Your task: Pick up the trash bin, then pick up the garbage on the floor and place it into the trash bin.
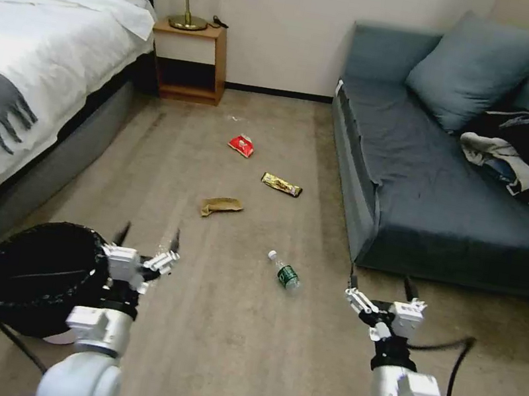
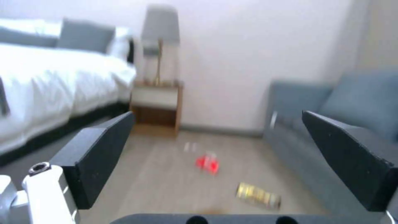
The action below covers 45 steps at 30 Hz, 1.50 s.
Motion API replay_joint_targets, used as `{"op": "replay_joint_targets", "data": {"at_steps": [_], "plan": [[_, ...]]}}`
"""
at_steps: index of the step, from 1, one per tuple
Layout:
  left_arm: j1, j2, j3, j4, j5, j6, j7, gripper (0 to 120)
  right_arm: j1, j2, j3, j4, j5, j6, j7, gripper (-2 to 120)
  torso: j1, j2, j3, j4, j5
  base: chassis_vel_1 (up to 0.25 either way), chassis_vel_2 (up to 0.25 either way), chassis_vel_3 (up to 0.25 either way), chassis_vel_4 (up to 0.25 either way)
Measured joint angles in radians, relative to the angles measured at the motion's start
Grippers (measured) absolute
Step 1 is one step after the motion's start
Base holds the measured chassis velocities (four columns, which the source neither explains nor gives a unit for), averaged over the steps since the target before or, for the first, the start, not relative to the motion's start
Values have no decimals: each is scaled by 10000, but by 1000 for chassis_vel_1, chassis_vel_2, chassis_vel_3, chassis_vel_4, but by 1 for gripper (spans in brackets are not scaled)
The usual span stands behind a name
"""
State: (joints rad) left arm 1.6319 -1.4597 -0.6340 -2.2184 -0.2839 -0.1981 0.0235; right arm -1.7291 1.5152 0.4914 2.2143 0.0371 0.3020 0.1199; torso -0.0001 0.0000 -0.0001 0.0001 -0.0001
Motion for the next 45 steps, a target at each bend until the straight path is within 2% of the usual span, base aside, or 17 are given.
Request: {"op": "replay_joint_targets", "data": {"at_steps": [3, 4, 7, 13, 16, 19, 20, 24, 25, 27, 28, 32, 39, 41, 43, 45], "plan": [[297, 145, -312, -792, -1036, -714, 99, 100, -638, 60, -215, 763, 132, 1071, 434, 100, 0, 0, -1, 0, 0, 0, 0, 0, 0], [297, 145, -312, -792, -1036, -714, 99, 100, -638, 60, -215, 763, 132, 1071, 434, 100, 0, 0, -1, 0, 0, 0, 0, 0, 0], [553, 273, -578, -1479, -1918, -1341, 183, 100, -1053, 95, -342, 1251, 224, 1760, 715, 100, 0, 1, -1, -1, 2, 0, 0, 0, 0], [591, 290, -604, -1551, -2046, -1415, 198, 100, -1070, 98, -364, 1276, 203, 1820, 740, 100, 0, 0, 0, -1, 0, 0, 0, 0, 0], [588, 296, -614, -1551, -2043, -1450, 198, 100, -798, 43, -385, 855, -135, 1679, 659, 100, 0, 1, 0, -3, -4, 0, 0, 0, 0], [382, 331, -616, -825, -1342, -1451, 42, 100, 27, -138, -449, -432, -1130, 1050, 287, 100, 0, 0, 2, 3, 5, 0, 0, 0, 0], [382, 331, -616, -825, -1342, -1451, 42, 100, 27, -138, -449, -432, -1130, 1050, 287, 100, 0, 0, 2, 3, 5, 0, 0, 0, 0], [-68, 401, -595, 712, 189, -1325, -330, 100, 341, -214, -443, -960, -1324, 850, 164, 100, 0, 1, 0, -5, -7, 0, 0, 0, 0], [-68, 401, -595, 712, 189, -1325, -330, 100, 341, -214, -443, -960, -1324, 850, 164, 100, 0, 1, 0, -5, -7, 0, 0, 0, 0], [-258, 430, -573, 1362, 806, -1223, -479, 100, 581, -261, -404, -1388, -1212, 732, 121, 100, 1, 0, 4, 0, 4, 0, 0, 0, 0], [-386, 444, -549, 1516, 898, -1059, -515, 100, 638, -270, -398, -1436, -1175, 716, 102, 100, 0, 1, 1, 0, -2, 0, 0, 0, 0], [-467, 486, -502, 1615, 957, -835, -533, 100, 675, -273, -387, -1500, -1071, 705, 50, 100, 0, 0, 1, -2, 1, 0, 0, 0, 0], [-437, 531, -489, 1539, 948, -809, -446, 100, 667, -268, -413, -1534, -926, 694, -35, 100, 1, 0, 1, -2, 1, 0, 0, 0, 0], [-480, 587, -592, 1519, 878, -761, -406, 100, 719, -304, -457, -1567, -344, 580, -235, 100, 1, 0, 1, 0, 1, 0, 0, 0, 0], [-695, 727, -737, 1523, 528, -305, -566, 100, 702, -388, -538, -1554, 596, 196, -397, 100, 0, 0, 1, 1, 1, 0, 0, 0, 0], [-787, 806, -770, 1544, 350, -97, -628, 100, 694, -410, -558, -1551, 825, 99, -411, 100, 0, 0, 1, 1, 1, 0, 0, 0, 0]]}}
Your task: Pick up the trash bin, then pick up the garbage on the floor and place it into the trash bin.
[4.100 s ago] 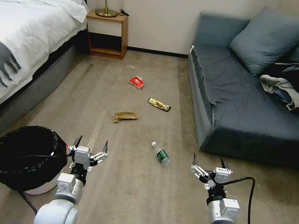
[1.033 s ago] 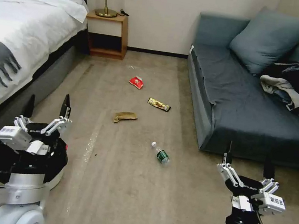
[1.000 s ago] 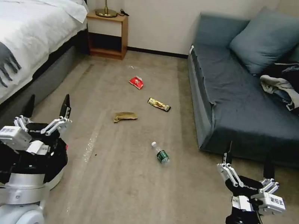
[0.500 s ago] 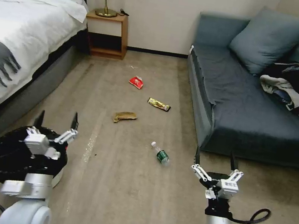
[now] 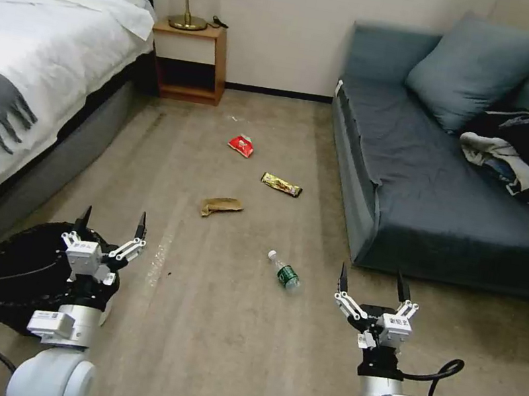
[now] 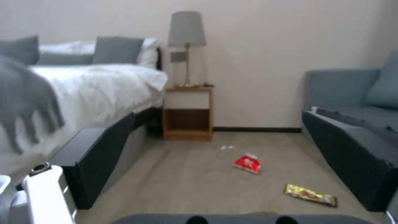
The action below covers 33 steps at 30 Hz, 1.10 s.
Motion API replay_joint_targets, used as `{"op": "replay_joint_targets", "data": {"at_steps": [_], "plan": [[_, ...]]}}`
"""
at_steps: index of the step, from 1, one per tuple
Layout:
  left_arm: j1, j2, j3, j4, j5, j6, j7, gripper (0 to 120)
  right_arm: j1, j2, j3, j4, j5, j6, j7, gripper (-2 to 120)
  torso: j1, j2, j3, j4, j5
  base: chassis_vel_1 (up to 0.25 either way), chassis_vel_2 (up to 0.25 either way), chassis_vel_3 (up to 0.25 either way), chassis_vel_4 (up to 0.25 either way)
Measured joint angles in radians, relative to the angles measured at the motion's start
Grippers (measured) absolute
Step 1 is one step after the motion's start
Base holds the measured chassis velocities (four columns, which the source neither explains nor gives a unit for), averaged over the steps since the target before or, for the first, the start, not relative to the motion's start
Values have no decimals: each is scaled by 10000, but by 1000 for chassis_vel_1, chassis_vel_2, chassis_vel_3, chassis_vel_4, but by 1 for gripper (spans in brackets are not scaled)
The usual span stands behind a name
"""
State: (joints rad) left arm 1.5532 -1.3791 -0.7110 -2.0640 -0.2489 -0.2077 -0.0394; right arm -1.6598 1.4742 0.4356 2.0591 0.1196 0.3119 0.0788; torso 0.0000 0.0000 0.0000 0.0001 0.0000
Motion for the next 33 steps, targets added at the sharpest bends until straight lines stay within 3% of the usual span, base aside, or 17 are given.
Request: {"op": "replay_joint_targets", "data": {"at_steps": [2, 4, 5, 8, 10, 12, 17, 21, 24, 25, 26, 33], "plan": [[-381, 418, -218, 224, -563, 1023, -108, 100, 30, -57, 10, -94, 533, -200, -6, 100, 0, 0, 0, -2, -5, 0, 0, 0, 0], [-761, 945, -722, 589, -1109, 2185, -98, 100, 55, -69, 118, -323, 333, -112, -20, 100, 0, 0, 0, -3, 2, 0, 0, 0, 0], [-761, 945, -722, 589, -1109, 2185, -98, 100, 55, -69, 118, -323, 333, -112, -20, 100, 0, 0, 0, -3, 2, 0, 0, 0, 0], [-1028, 1430, -1367, 1101, -1363, 3495, -184, 100, -36, -28, 131, -318, -56, -8, -72, 100, 0, 0, 0, -3, -1, 0, 0, 0, 0], [-1074, 1500, -1505, 1251, -1373, 3681, -236, 100, -36, -16, 131, -296, -131, 4, -86, 100, 0, 0, 0, -3, -2, 0, 0, 0, 0], [-1225, 1711, -1964, 1745, -1514, 4160, -400, 100, -31, -7, 152, -230, -322, 59, -171, 100, 0, -1, 1, -1, -4, 0, 0, 0, 0], [-1433, 2161, -2728, 2749, -1921, 4668, -424, 100, -66, -22, 182, -193, -464, 185, -273, 100, 0, 0, 0, 0, -3, 0, 0, 0, 0], [-1368, 2267, -3066, 2881, -2196, 5283, -509, 100, -71, -15, 179, -203, -484, 229, -302, 100, 0, -1, 0, -1, -1, 0, 0, 0, 0], [-1368, 2267, -3066, 2881, -2196, 5283, -509, 100, -71, -15, 179, -203, -484, 229, -302, 100, 0, -1, 0, -1, -1, 0, 0, 0, 0], [-1145, 2192, -3149, 2392, -2644, 6676, -2025, 100, -48, -12, 176, -223, -506, 243, -331, 100, 0, 0, 0, -1, 1, 0, 0, 0, 0], [-1096, 2119, -3189, 2313, -2883, 7064, -2739, 100, -30, -15, 180, -252, -507, 256, -342, 100, 0, 0, -1, -1, 2, 0, 0, 0, 0], [-1022, 2127, -3334, 2808, -3336, 7376, -3287, 100, -28, -99, 228, -407, -503, 437, -432, 100, 0, 0, -1, -1, 1, 0, 0, 0, 0]]}}
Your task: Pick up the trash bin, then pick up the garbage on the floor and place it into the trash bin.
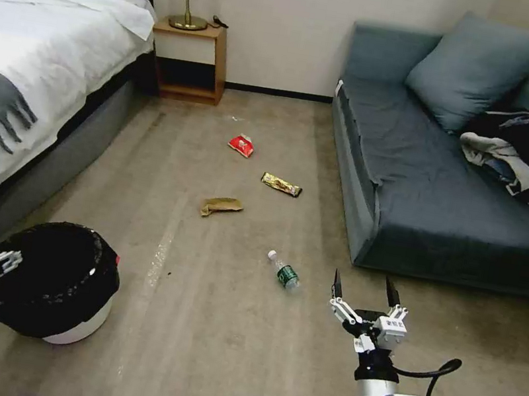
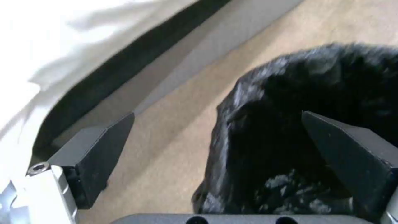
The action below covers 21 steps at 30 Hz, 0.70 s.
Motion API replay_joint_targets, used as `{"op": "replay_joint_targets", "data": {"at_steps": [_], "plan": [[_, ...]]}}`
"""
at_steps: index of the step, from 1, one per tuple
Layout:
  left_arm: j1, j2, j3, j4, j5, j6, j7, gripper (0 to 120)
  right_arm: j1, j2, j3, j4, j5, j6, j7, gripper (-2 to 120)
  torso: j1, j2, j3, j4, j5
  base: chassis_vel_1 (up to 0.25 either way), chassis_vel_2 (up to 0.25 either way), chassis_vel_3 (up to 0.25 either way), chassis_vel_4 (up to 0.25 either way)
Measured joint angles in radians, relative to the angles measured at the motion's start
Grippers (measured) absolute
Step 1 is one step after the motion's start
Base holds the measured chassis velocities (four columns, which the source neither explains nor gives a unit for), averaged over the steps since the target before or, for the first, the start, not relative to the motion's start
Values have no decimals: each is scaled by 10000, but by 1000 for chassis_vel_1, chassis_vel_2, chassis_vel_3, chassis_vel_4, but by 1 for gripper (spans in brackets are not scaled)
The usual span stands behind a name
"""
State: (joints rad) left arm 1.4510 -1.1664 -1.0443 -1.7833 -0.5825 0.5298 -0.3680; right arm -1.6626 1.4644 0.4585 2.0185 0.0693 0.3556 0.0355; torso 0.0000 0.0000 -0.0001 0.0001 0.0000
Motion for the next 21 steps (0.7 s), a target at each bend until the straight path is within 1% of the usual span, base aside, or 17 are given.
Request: {"op": "replay_joint_targets", "data": {"at_steps": [1, 3, 4, 5, 12, 15, 21], "plan": [[0, 0, 0, 0, 0, 0, 0, 100, 0, 0, 0, 0, 0, 0, 0, 100, 0, 0, 0, 0, 0, 0, 0, 0, 0], [-12, -55, -12, -3, -508, 337, -8, 100, 6, -19, 4, -35, 1, 46, -6, 100, 0, 0, 0, -1, 0, 0, 0, 0, 0], [-12, -55, -12, -3, -508, 337, -8, 100, 6, -19, 4, -35, 1, 46, -6, 100, 0, 0, 0, -1, 0, 0, 0, 0, 0], [-52, -148, -5, 0, -796, 455, -72, 100, 6, -46, 6, -38, 3, 72, -7, 100, 0, 0, 0, -1, 0, 0, 0, 0, 0], [-114, -266, 66, 187, -889, 459, -131, 100, -8, -150, 51, -38, 26, 101, -7, 100, 0, 0, 0, -1, -2, 0, 0, 0, 0], [-107, -280, 77, 453, -776, 450, -146, 100, 21, -212, 88, -74, 47, 123, 5, 100, 0, 0, 0, -1, 0, 0, 0, 0, 0], [-99, -318, 114, 665, -755, 171, -145, 99, 65, -171, 40, -131, 49, 189, 11, 100, 1, 0, 1, 0, 0, 0, 0, 0, 0]]}}
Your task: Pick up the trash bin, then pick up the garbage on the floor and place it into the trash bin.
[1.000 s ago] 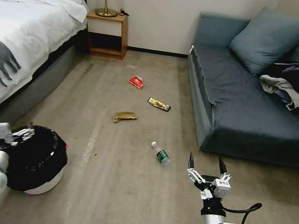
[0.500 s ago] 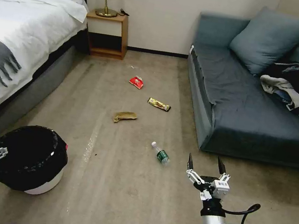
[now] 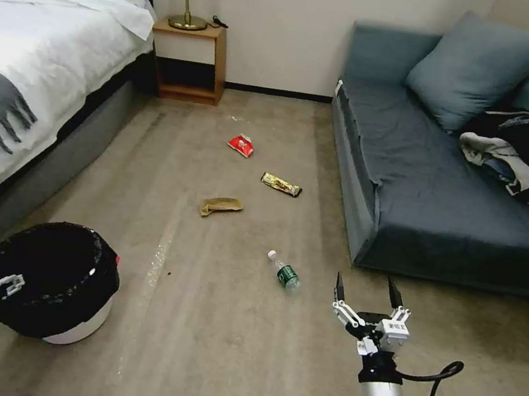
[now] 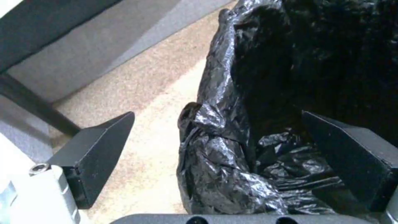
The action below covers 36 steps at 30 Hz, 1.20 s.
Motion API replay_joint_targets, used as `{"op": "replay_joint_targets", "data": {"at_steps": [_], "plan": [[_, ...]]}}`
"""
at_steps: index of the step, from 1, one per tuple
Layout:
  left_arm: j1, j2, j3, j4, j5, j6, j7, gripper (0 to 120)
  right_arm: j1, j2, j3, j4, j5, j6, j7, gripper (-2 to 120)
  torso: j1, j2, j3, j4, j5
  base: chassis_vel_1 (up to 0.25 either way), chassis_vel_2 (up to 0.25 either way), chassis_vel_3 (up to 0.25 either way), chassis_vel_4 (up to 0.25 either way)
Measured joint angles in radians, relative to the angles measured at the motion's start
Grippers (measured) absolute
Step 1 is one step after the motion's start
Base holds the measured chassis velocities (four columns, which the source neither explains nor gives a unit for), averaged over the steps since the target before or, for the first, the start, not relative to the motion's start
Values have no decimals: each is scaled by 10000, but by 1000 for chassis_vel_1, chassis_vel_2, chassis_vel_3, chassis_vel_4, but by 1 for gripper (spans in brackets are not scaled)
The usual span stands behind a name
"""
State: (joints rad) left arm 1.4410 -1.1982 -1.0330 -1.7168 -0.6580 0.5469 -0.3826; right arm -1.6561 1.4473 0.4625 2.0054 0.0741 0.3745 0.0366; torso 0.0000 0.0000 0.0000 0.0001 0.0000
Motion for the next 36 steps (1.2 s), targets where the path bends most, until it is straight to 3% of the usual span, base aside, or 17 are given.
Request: {"op": "replay_joint_targets", "data": {"at_steps": [11, 25, 34, 36], "plan": [[-43, -149, 252, 66, 19, -300, 146, 61, -69, 11, 6, 16, -17, 75, 1, 100, 0, 0, 0, -1, 2, 0, 0, 0, 0], [32, -110, 161, -33, 267, -254, 433, 10, -23, 0, 2, -73, -33, 180, 5, 100, -1, 0, 0, -2, -2, 0, 0, 0, 0], [161, -121, 113, -502, 113, -483, 532, 7, 74, -198, -8, -131, 29, 231, 229, 100, 0, 0, 0, -1, -3, 0, 0, 0, 0], [305, -156, 111, -988, 14, -1107, 619, 6, 132, -307, -61, -127, 175, 154, 230, 100, 0, 0, 0, -1, -1, 0, 0, 0, 0]]}}
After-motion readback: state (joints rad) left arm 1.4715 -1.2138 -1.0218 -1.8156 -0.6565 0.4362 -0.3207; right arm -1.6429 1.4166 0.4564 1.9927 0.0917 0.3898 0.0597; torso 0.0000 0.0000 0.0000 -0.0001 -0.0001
